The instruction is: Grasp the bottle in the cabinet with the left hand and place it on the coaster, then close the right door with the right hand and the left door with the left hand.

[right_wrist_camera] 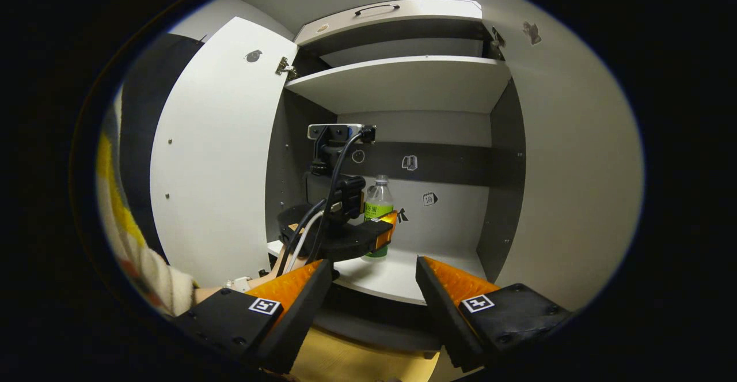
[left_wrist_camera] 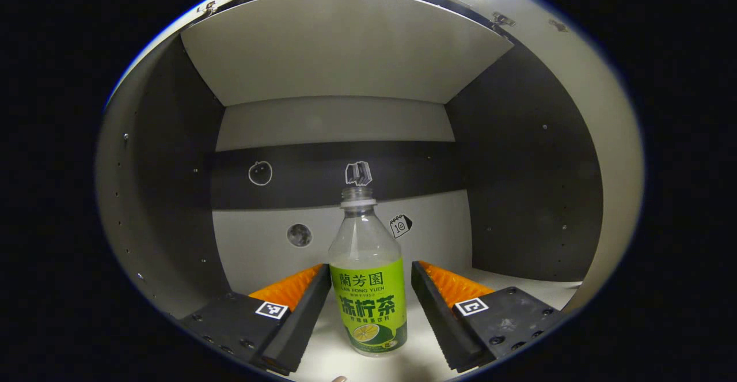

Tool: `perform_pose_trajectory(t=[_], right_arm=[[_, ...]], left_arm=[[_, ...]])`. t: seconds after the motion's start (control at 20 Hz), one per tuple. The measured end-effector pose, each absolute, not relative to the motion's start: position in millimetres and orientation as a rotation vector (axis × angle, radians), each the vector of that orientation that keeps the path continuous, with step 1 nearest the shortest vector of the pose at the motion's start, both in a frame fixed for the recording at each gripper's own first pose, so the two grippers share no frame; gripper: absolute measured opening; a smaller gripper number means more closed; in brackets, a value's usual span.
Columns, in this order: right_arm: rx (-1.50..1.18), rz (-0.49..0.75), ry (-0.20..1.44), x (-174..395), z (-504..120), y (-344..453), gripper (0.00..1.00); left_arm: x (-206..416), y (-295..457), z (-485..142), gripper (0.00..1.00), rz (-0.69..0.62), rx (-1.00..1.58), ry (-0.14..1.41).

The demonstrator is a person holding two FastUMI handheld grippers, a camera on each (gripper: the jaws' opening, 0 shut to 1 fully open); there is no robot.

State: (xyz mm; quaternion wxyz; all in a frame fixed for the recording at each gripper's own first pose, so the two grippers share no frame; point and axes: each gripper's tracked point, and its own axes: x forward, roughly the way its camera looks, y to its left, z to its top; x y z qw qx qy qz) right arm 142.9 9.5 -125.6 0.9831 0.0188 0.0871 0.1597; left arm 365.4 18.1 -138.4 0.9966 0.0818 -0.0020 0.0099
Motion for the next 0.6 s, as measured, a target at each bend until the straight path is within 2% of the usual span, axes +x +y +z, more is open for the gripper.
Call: perform_pose_trajectory(t=[0.1,0.15,0.2,0.6], right_arm=[[0.038,0.32,0.183,145.8,-129.1,9.4,0.98],[0.037,0.32,0.185,147.3,-130.3,9.1,0.98],[0.035,0.317,0.185,148.3,-130.5,8.7,0.98],[0.033,0.306,0.181,144.3,-127.0,6.1,0.98]], left_arm=[[375.0,19.3,-134.4,0.91,0.018,0.169,-0.023],[377.3,18.6,-137.5,0.96,0.014,0.171,-0.006],[378.7,19.2,-139.2,0.9,0.013,0.173,-0.001],[377.7,14.9,-136.2,0.79,-0.002,0.13,0.014]])
